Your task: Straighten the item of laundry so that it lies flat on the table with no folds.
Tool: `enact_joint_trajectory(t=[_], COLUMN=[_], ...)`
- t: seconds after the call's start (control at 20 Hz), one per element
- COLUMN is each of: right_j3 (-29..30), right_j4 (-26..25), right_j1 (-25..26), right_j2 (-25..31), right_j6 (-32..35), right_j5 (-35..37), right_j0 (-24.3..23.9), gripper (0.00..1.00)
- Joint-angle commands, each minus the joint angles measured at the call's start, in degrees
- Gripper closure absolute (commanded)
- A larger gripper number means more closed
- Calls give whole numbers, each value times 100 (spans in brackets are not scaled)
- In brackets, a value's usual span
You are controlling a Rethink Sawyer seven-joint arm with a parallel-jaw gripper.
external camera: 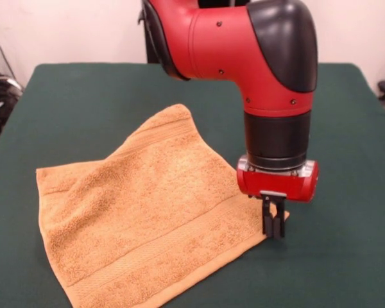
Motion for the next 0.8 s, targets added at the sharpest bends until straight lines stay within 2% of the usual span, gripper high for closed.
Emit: enact_joint_trajectory(t=[0.05,0.55,0.65,0.7,0.8], right_j3=[11,30,47,86,5], right_j4=[-118,-84,-68,-48,-51], right_j1=[70,26,-4,-36,-34], right_j2=[368,367,207,100,-110], right_j6=[725,725,793,856,854], right_j5=[281,412,417,415,568], right_j0=[208,195,299,362,476], gripper=[100,100,100,0,0])
